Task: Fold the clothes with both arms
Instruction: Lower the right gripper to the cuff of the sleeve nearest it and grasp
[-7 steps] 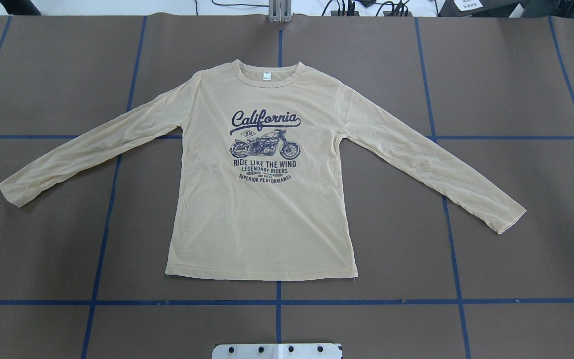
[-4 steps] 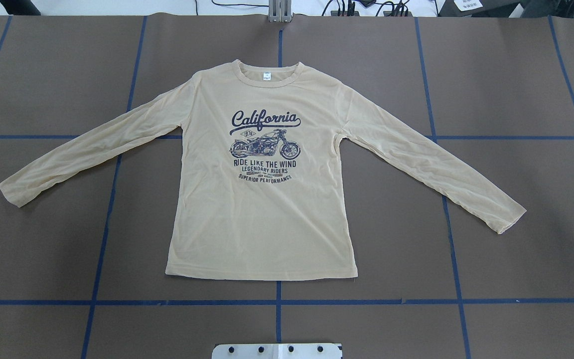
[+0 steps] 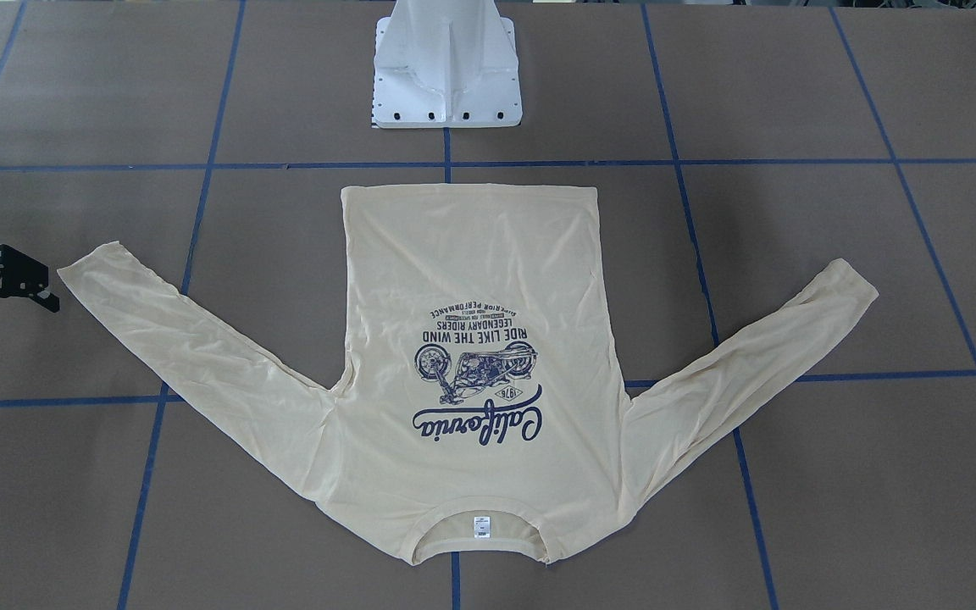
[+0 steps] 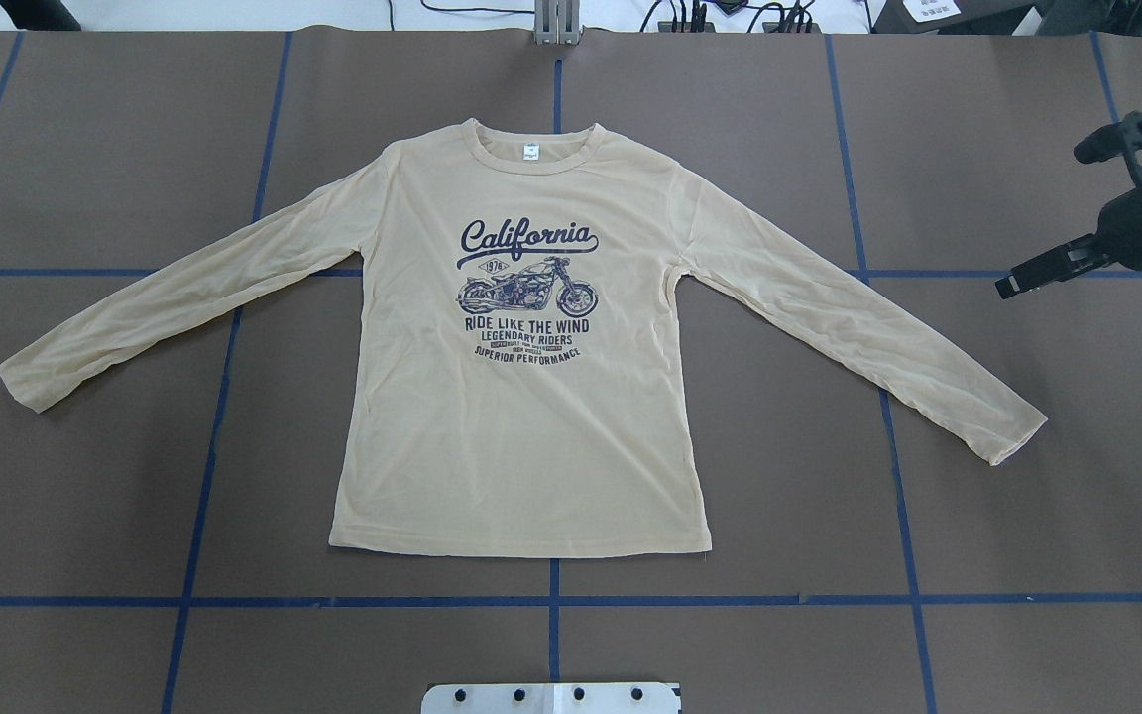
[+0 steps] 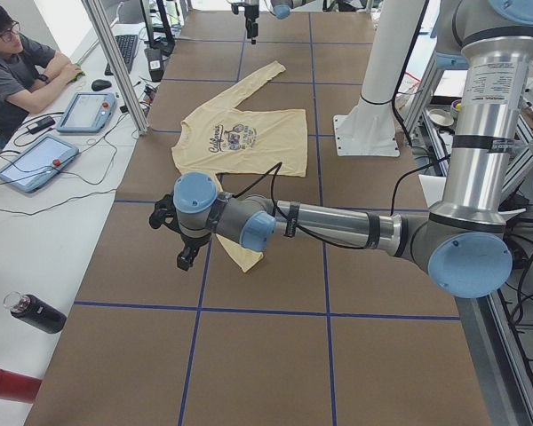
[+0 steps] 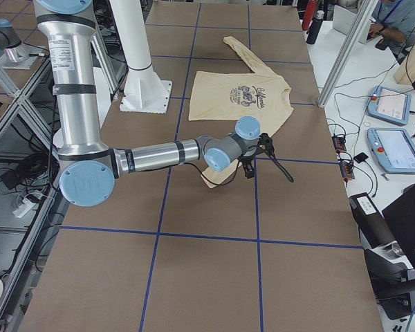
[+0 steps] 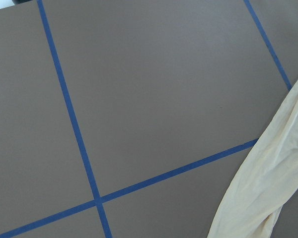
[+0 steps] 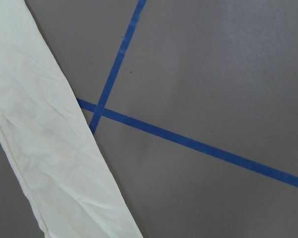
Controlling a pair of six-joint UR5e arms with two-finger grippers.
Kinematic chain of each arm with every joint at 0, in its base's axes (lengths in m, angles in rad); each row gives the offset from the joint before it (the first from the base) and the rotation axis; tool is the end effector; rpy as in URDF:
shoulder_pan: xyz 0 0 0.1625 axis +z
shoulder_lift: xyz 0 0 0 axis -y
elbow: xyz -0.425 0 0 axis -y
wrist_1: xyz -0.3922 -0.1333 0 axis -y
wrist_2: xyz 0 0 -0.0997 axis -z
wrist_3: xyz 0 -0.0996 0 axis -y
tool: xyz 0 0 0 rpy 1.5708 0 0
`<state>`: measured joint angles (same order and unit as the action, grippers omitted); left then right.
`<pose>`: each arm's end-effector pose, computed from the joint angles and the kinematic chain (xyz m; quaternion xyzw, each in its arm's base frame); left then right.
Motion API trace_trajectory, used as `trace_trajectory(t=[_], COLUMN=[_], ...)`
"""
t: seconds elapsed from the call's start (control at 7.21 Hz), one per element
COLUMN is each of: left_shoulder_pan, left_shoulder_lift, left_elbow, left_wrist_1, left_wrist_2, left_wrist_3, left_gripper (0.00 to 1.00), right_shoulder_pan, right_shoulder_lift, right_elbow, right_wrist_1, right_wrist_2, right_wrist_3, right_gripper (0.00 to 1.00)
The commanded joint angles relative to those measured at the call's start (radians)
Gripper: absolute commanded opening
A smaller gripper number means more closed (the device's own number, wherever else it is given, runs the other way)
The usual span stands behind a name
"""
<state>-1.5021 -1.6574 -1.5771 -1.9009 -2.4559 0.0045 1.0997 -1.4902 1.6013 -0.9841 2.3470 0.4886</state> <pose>-0.0187 -0.5466 0.5661 0.1762 0.4246 0.1222 0.8796 -0.1912 -0.5154 0.5330 0.1165 -0.4616 -0.1218 0.8710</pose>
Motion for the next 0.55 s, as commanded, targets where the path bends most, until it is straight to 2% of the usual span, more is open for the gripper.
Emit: trace_trajectory(t=[0.0, 0.42], left_shoulder_pan=[0.002, 0.002], left_shoulder_lift=[0.005, 0.007], left_elbow=[0.008, 0.000], left_wrist_1=[-0.023, -0.023], left_wrist_2=[0.000, -0.002], left_wrist_3=[-0.009, -0.009], left_gripper=[1.00, 1.00], right_shoulder_pan=[-0.059, -0.127], right_shoulder_lift=[-0.018, -0.119], right_elbow=[-0.003, 0.019], right_wrist_1=[0.068, 0.070], right_wrist_2=[-0.011, -0.060], right_wrist_3=[0.224, 0.226], right_gripper=[0.99, 0.99])
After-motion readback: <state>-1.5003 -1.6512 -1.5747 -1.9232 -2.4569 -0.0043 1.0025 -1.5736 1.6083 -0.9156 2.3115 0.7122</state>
